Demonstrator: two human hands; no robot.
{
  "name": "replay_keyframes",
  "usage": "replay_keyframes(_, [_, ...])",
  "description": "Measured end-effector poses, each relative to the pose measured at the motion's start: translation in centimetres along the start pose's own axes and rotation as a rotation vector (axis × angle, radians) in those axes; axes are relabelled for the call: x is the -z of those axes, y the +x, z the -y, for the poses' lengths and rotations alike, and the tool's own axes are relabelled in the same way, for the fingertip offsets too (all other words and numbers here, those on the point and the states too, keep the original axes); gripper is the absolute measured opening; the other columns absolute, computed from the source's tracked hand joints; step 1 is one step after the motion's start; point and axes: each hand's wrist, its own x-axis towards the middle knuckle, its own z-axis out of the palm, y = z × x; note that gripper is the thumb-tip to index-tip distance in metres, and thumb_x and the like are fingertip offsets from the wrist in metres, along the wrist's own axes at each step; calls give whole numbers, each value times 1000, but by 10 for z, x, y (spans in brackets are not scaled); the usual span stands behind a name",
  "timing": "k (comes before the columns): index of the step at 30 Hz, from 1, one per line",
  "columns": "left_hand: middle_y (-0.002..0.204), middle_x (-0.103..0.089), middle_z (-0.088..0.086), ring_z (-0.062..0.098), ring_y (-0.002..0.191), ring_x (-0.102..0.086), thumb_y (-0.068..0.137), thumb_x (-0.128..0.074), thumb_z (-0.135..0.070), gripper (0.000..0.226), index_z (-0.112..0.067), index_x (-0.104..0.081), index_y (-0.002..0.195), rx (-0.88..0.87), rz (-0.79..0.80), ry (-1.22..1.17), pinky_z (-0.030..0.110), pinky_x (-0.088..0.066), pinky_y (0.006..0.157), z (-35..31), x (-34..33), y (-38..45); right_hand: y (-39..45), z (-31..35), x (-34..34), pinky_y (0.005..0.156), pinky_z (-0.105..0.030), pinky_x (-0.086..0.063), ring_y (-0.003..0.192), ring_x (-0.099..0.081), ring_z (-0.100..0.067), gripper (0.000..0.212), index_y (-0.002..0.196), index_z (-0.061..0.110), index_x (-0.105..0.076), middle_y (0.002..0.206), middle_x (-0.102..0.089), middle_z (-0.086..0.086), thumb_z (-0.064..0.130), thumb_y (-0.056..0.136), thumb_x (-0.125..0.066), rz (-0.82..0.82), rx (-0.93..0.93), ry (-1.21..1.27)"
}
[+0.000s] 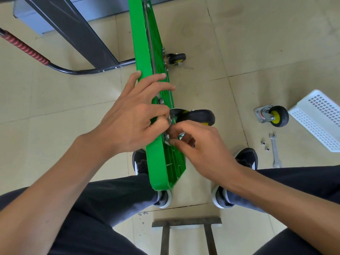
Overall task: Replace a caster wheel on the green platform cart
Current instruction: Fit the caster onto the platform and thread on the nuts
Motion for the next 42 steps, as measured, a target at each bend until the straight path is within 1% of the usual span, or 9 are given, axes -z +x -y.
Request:
replay_keyframes(2, [142,-54,2,23,145,-32,87,-42,-26,33,-21,-73,74,0,0,2,59,-17,116,0,0,0,2,-2,0,67,-26,-47,76,-60,-7,8,89,18,-71,83,-66,11,25,93,-69,10,-14,-1])
replay_keyframes(5, [142,-54,2,23,145,-32,87,-42,-26,34,-21,-73,74,0,-1,6,59,-17,117,0,0,0,2,-7,-2,55,-40,-46,58,-57,-14,40,68,18,-62,61,-60,4,41,100,-54,-9,-47,-40])
replay_keyframes(10, [142,-54,2,23,145,-32,87,-42,-27,34,-21,-73,74,9,1,3,59,-17,117,-1,0,0,0,-2,1,62,-38,-51,66,-61,-12,12,95,25,-62,79,-64,12,36,94,-65,-33,-53,-28])
replay_keyframes(16, [142,-53,2,23,146,-32,87,-41,-27,35,-21,-74,76,8,6,5,59,-16,117,-1,1,0,1,1,1,67,-34,-51,74,-60,-10,10,100,20,-65,87,-63,13,20,92,-71,45,15,0])
replay_keyframes(21, [141,-54,2,23,145,-33,87,-42,-27,35,-20,-74,76,3,-3,2,59,-17,116,-1,0,0,2,-5,-2,63,-41,-49,71,-57,-7,23,91,18,-66,77,-63,11,40,96,-61,57,-2,-92])
replay_keyframes(27, [142,-54,1,22,146,-32,88,-42,-27,35,-22,-75,77,7,3,11,58,-16,117,-1,0,0,-2,-3,-4,68,-42,-52,81,-58,-10,18,112,19,-58,96,-63,10,28,97,-63,81,95,-129])
replay_keyframes(31, [142,-54,1,22,145,-32,88,-42,-27,35,-21,-74,75,3,1,10,59,-17,117,0,0,0,2,-5,-4,60,-47,-49,78,-59,-22,13,107,16,-58,92,-61,4,26,100,-54,32,193,-209])
replay_keyframes(34, [141,-55,1,23,145,-33,88,-42,-27,34,-21,-74,75,0,-5,8,59,-17,117,0,0,0,3,-6,-7,47,-39,-43,67,-59,-25,23,102,12,-60,86,-60,0,29,102,-45,-18,294,-444])
replay_keyframes(42, [141,-55,1,23,145,-33,87,-43,-27,33,-21,-73,74,-3,-10,5,59,-18,116,0,0,0,8,4,-8,44,-29,-27,55,-56,-24,31,88,15,-56,74,-63,1,35,102,-38,-23,242,-544])
